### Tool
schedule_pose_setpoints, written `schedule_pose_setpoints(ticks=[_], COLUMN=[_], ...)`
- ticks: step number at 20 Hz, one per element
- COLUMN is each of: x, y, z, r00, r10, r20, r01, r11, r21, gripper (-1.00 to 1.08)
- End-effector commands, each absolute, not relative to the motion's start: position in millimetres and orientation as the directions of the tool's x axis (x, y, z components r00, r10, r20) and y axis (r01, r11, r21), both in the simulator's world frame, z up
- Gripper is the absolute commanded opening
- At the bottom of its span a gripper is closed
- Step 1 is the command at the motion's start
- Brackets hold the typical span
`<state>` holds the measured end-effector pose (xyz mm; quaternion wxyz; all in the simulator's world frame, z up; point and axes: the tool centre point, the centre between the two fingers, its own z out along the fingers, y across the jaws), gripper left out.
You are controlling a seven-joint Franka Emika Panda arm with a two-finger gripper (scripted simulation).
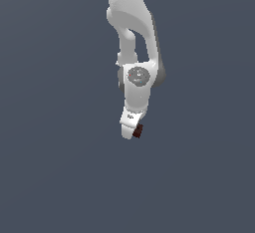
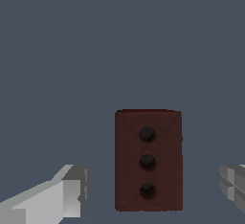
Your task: Pick up the object and move it to a goal position.
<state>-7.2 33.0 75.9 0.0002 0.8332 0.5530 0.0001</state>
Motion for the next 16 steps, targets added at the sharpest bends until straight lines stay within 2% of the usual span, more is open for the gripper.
schedule_pose_setpoints(ticks=[1, 14, 15, 16], x=[-8, -8, -8, -8], y=[33, 33, 33, 33], z=[71, 27, 27, 27], r00=[0.388, 0.384, 0.384, 0.384], r10=[0.922, 0.923, 0.923, 0.923], r20=[0.0, 0.0, 0.0, 0.0], r01=[0.922, 0.923, 0.923, 0.923], r11=[-0.388, -0.384, -0.384, -0.384], r21=[0.0, 0.0, 0.0, 0.0], gripper=[1.0, 1.0, -1.0, -1.0])
